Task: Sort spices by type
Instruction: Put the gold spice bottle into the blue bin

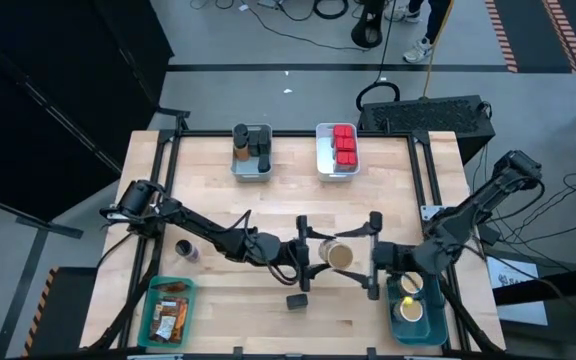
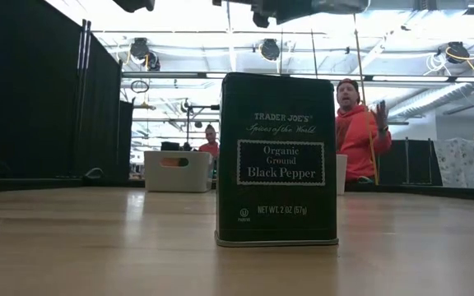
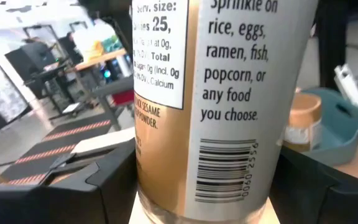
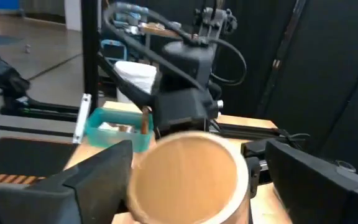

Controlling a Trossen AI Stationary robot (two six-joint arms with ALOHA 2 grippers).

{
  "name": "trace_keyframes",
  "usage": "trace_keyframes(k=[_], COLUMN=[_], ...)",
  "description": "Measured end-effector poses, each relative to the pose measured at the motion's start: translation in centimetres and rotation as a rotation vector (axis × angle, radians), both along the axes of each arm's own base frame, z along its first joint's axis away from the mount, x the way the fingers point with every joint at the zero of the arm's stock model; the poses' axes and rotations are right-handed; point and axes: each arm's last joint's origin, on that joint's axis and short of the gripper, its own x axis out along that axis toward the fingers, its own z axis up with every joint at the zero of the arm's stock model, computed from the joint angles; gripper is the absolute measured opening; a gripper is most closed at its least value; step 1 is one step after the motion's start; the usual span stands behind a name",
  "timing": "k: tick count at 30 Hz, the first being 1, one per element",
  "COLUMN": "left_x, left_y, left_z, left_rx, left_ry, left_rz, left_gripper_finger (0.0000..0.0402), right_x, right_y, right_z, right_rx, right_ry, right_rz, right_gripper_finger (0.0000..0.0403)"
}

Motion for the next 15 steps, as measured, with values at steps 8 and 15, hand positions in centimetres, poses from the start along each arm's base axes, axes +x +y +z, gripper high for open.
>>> trace_keyframes(k=[8,15], left_x=[-0.2,-0.3], left_y=[-0.3,-0.1], left_z=[-0.7,-0.9], left_rx=[0.029,0.015], left_ry=[0.074,0.085], left_rz=[0.064,0.121], left_gripper_finger=[0.0283,0.0283], right_x=[-2.4,-2.1], right_y=[-0.6,-0.3], right_z=[2.4,6.7], right_rx=[-0.028,-0.135], right_ry=[0.003,0.224], right_rz=[0.045,-0.039], right_gripper_finger=[0.0338,0.0338])
